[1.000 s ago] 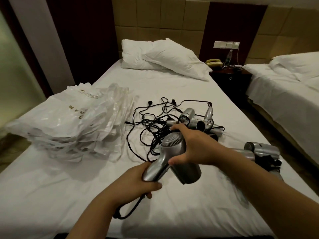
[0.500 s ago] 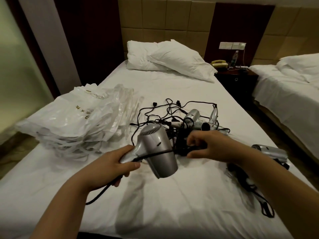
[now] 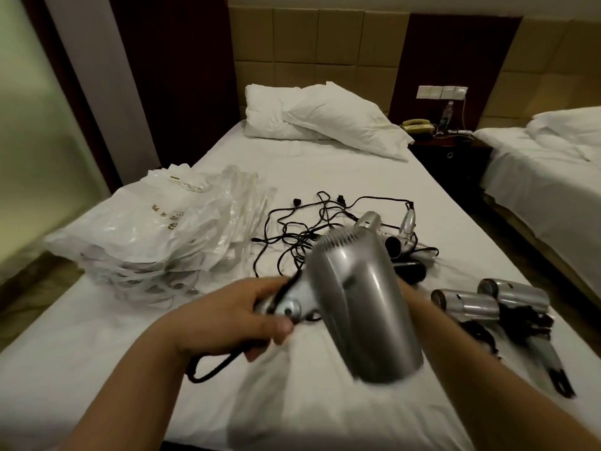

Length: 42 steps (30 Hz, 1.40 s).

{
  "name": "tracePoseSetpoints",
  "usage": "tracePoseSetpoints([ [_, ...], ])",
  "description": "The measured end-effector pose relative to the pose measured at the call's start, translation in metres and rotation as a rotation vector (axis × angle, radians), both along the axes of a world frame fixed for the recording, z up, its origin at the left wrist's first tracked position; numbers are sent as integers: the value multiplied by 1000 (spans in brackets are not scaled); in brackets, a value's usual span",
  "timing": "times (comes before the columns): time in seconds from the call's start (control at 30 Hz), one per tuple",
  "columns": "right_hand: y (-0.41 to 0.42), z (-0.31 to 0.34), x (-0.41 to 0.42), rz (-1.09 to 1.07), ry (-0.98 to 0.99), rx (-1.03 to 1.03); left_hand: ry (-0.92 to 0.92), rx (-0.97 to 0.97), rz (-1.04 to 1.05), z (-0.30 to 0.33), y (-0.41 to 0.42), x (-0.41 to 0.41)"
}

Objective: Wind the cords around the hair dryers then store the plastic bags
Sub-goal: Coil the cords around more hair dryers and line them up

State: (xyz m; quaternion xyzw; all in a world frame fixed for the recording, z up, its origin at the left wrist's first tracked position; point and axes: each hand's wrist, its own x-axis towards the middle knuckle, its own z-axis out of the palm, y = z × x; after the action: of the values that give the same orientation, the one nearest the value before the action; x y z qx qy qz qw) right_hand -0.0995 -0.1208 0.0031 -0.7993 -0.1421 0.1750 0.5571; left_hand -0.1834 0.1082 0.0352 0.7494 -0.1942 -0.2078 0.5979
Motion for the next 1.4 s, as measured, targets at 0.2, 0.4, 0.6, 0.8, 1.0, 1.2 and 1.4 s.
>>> tracePoseSetpoints([
  [0.2,8,-66,-42,126,-212,-310,-65,17,307,-11,-6,12],
  [0.4,8,-60,-61,219,-522,-502,-231,4,570,-7,-16,27],
  [0.6,7,-5,-67,168,-683,-603,-429,637,714,-22,-3,45],
  [0.8,-13,55,-52,319,-632,-747,-499,1161,374,-39,-6,35],
  [1.0,11,60,-21,324,-738,-537,-591,1168,43,-45,-32,18],
  [1.2,-1,33,7,210,-206,-258,-520,720,-36,-30,-33,9],
  [1.4,-10,-43,-2,86,-64,-138,-195,93,140,-24,-27,15],
])
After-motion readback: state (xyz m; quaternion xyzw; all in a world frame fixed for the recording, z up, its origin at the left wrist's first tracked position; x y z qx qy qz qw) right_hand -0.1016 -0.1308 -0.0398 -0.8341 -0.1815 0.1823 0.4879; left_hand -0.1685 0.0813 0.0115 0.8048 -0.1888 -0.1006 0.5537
